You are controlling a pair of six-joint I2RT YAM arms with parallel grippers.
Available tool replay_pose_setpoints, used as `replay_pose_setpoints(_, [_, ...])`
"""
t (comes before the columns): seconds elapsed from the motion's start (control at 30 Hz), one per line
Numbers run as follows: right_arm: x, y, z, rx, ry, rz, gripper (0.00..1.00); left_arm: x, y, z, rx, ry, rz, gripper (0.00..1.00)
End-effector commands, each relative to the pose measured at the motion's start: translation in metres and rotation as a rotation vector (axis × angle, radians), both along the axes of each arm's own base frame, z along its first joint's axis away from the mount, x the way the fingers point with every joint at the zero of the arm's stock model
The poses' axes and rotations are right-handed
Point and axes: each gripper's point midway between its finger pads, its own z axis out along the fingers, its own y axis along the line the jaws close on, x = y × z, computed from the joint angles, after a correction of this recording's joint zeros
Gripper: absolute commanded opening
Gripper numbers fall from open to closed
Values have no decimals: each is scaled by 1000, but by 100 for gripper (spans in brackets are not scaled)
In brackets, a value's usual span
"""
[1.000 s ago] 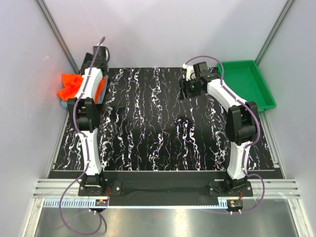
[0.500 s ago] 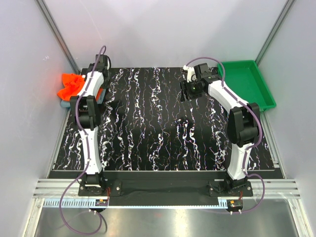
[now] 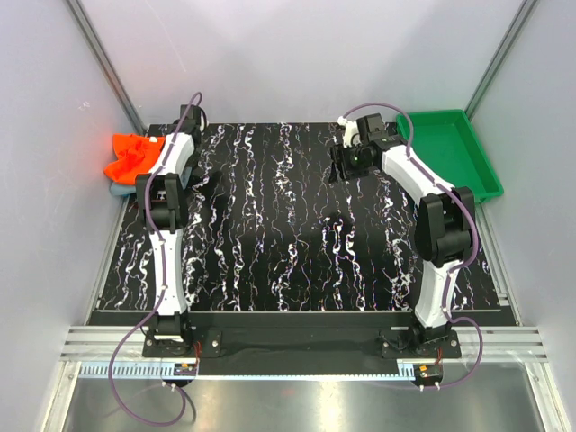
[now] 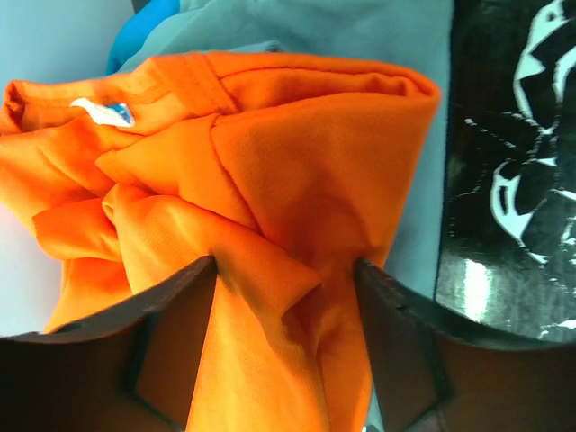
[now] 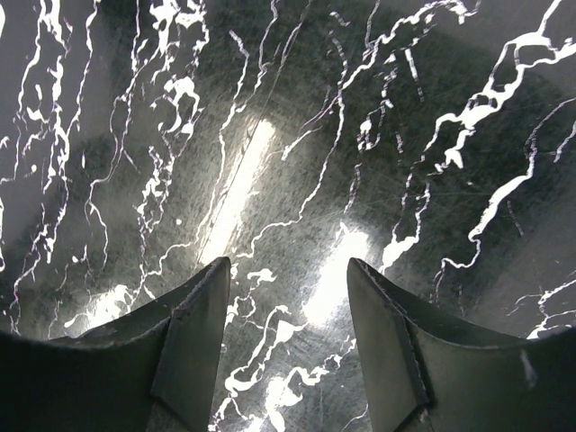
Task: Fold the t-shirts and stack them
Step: Neatly place the folded tshirt to the corner
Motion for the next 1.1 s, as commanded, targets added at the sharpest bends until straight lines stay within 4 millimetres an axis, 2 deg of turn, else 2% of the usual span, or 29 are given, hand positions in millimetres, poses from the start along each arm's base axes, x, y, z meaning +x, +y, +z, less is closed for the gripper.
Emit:
replay_pose_setpoints(0.0, [17,-1,16,56,-40,-17,62,6,7,12,12,-22,-7,63])
replay_pose_setpoints(0.03, [18,-1,17,60,-40,-18,62,4,7,10,14,-12,-12,48])
replay_pose_setpoints(0.1, [21,-4,15,68,-37,-30,62,2,6,7,8,1,-18,33])
replay_pose_setpoints(0.23, [26,-6,14,76,-35,-42,62,-1,2,4,-2,22,-31,26])
replay_pose_setpoints(0.3, [27,-5,13,80,-35,-39,62,-2,2,4,-11,26,-39,12])
replay_pose_setpoints(0.33, [28,-4,15,83,-39,-37,62,-1,2,5,-11,23,-39,1])
replay_pose_setpoints(0.6, [25,-2,14,97,-19,-51,62,6,-4,17,-14,-12,-50,0])
replay_pose_setpoints(0.67, [25,-3,13,99,-18,-53,62,8,-10,22,-24,-27,-57,0])
replay_pose_setpoints(0.87, [23,-1,15,104,-19,-52,62,5,-14,18,-50,-18,-53,0])
replay_pose_setpoints(0.9, [23,-3,15,103,-20,-56,62,7,-27,18,-49,-15,-76,0])
replay_pose_setpoints(1.07, [22,-3,18,99,-25,-53,62,14,-47,23,-51,-30,-121,0])
